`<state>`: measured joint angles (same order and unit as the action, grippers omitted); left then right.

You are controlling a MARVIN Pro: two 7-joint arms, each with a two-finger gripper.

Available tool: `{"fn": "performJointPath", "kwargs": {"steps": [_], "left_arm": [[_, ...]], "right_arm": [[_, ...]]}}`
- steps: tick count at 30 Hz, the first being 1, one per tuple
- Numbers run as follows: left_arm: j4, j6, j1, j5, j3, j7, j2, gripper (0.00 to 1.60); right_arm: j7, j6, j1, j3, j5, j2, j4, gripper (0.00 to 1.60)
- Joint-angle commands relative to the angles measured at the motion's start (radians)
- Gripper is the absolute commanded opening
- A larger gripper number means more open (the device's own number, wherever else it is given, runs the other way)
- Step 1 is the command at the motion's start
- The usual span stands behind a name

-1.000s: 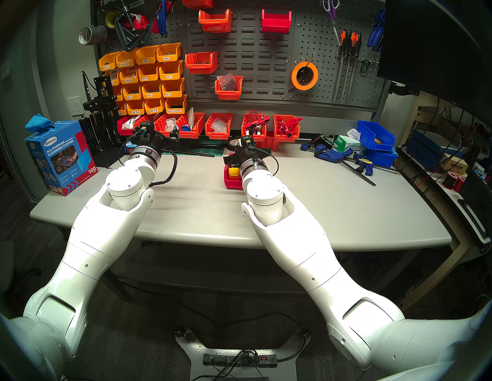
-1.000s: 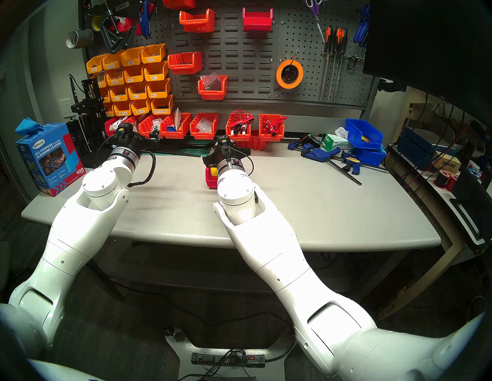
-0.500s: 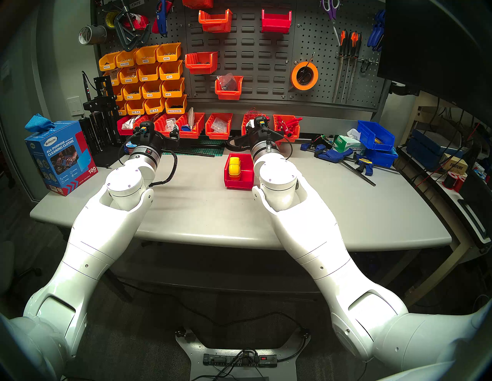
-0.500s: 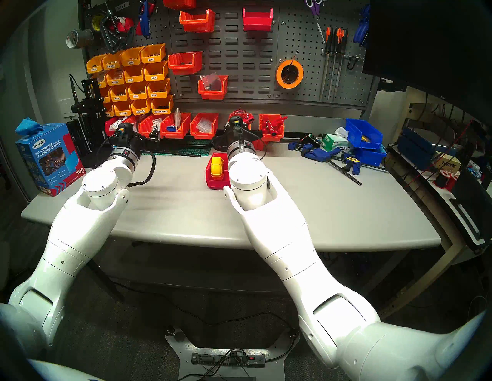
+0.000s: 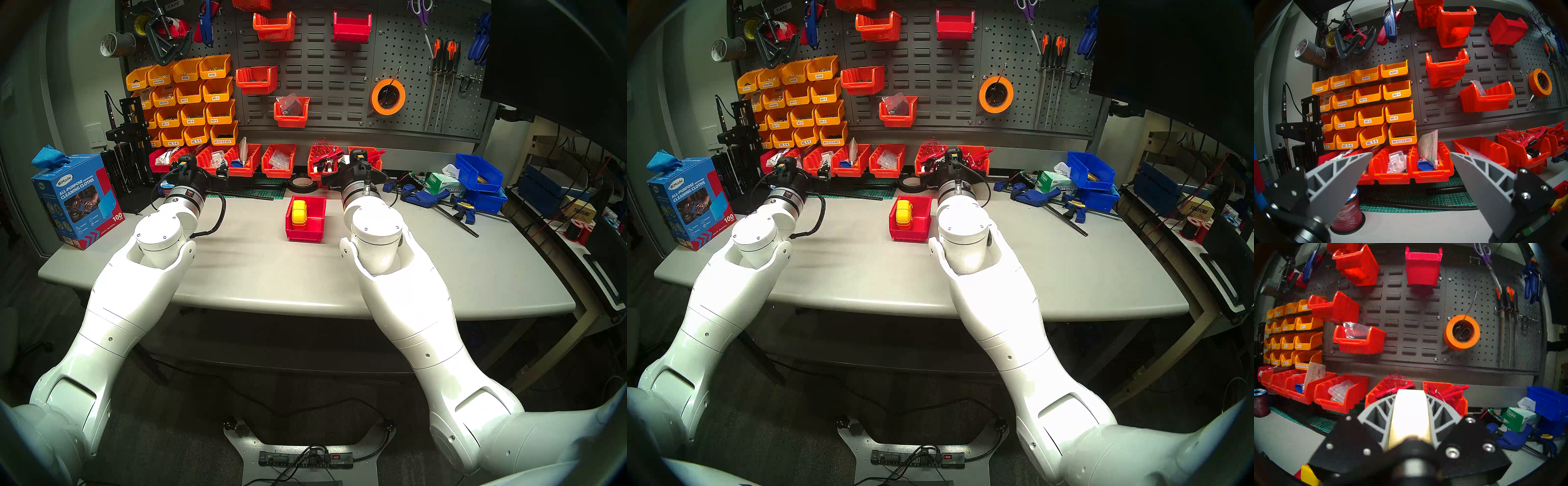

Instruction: Take out tools from the storage box

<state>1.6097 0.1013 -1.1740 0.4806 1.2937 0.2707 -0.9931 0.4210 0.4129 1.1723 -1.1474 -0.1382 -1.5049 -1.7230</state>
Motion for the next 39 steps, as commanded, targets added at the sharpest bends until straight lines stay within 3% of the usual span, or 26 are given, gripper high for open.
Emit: {"fn": "performJointPath", "kwargs": {"steps": [1, 19, 39], "left_arm": [[0.007, 0.0, 0.015, 0.0, 0.006, -0.001, 0.002, 1.6], [0.007, 0.0, 0.015, 0.0, 0.006, -0.001, 0.002, 1.6], [0.007, 0.0, 0.015, 0.0, 0.006, -0.001, 0.002, 1.6]], "right_arm": [[0.017, 0.007, 0.062, -0.022, -0.027, -0.005, -0.063, 0.0], [0.05, -0.02, 0.158, -0.081, -0.155, -0.058, -0.048, 0.0], [0.089, 0.051, 0.198, -0.093, -0.173, -0.033, -0.057, 0.0]]}}
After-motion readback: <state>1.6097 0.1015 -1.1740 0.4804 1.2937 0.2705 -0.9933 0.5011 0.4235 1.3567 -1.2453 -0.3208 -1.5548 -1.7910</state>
